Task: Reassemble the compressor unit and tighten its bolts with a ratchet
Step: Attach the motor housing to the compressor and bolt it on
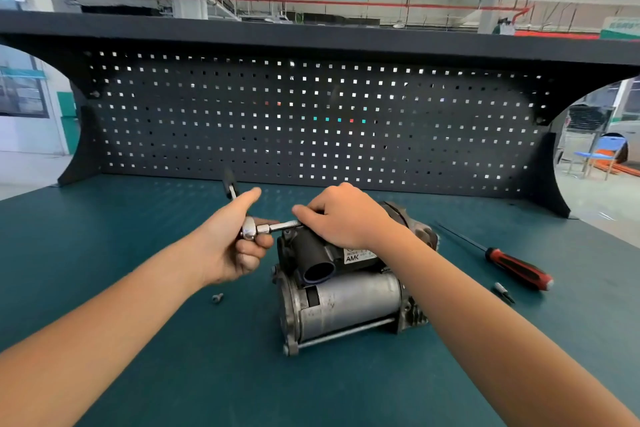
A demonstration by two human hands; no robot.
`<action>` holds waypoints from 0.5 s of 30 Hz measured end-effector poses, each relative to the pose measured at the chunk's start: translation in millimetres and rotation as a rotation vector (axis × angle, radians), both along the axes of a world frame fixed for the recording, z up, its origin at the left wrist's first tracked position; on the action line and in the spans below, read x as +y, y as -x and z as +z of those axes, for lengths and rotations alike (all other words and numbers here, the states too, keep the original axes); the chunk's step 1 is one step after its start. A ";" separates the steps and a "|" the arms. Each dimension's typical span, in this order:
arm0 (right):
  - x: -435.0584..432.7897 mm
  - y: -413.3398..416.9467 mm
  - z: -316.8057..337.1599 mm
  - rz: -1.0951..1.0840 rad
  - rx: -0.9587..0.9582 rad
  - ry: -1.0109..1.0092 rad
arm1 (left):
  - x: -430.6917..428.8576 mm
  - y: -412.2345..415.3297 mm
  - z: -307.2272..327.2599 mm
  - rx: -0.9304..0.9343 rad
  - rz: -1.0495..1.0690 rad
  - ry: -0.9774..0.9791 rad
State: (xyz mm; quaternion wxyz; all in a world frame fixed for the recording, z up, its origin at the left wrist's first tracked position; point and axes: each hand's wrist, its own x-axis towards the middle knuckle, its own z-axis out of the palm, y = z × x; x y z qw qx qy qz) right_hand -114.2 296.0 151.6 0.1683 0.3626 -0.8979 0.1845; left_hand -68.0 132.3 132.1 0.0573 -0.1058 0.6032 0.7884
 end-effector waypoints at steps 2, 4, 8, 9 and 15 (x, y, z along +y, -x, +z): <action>1.0 0.5 0.2 0.011 -0.008 -0.007 | 0.1 -1.7 2.6 0.150 0.055 0.271; 1.3 0.2 1.7 0.019 -0.018 -0.026 | -4.4 -4.2 0.1 0.398 0.114 0.578; 1.8 1.0 7.9 0.019 -0.067 -0.076 | -20.3 -16.1 -5.3 1.030 0.046 1.244; 2.8 1.4 9.0 0.023 -0.088 -0.084 | -25.0 -16.4 -5.7 1.170 0.045 1.467; 6.6 0.4 6.0 0.017 -0.184 -0.113 | -9.9 -10.6 -18.4 0.858 0.130 1.065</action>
